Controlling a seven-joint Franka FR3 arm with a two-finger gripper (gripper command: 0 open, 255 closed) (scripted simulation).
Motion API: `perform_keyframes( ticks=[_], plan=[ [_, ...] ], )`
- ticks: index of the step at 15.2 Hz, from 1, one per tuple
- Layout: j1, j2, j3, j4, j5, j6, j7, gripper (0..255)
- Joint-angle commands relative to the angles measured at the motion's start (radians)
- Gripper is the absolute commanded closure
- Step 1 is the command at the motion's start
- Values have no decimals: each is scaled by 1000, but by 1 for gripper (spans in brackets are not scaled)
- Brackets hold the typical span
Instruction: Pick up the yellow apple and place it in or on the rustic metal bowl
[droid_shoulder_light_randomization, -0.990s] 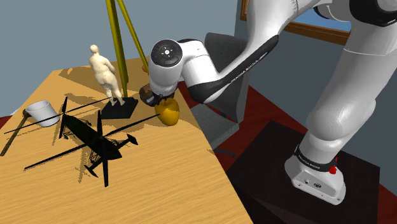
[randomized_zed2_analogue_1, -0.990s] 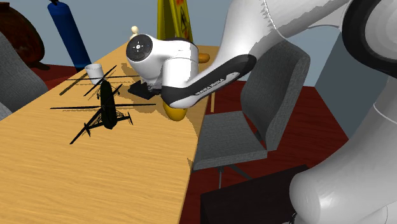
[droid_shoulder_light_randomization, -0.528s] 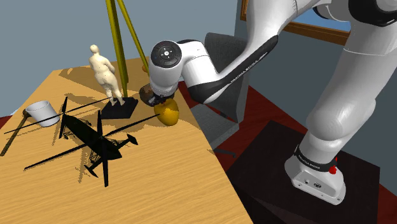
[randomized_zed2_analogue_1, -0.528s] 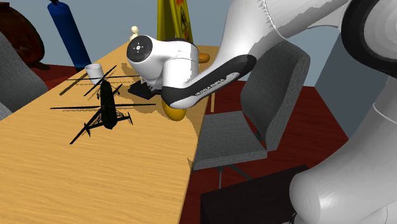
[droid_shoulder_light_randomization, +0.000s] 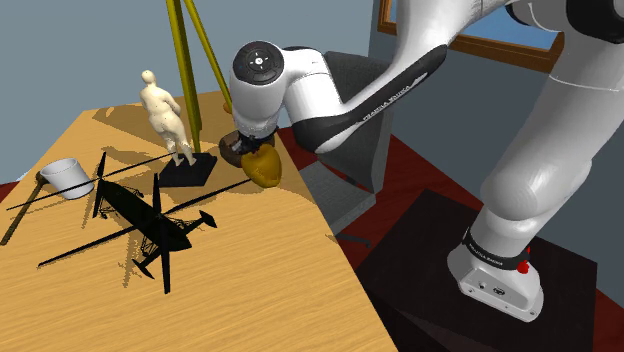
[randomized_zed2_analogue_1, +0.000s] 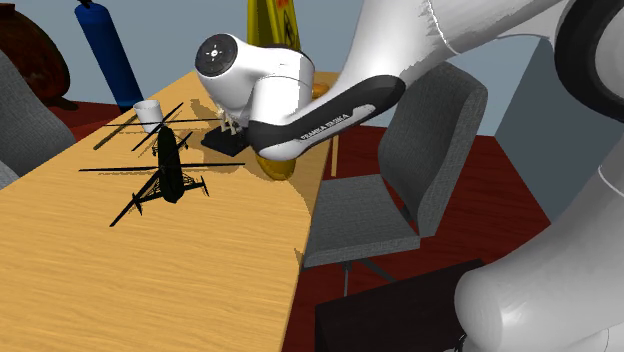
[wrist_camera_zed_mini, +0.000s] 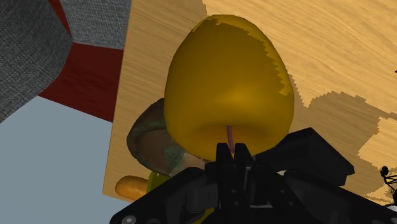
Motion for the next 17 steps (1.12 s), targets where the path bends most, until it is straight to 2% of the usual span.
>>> perform_keyframes(
  ticks=[1, 17],
  plan=[
    [-3, -19, 2, 11, 33, -8, -30, 255],
    [-2, -124, -15, 124, 231, -102, -236, 255]
  ],
)
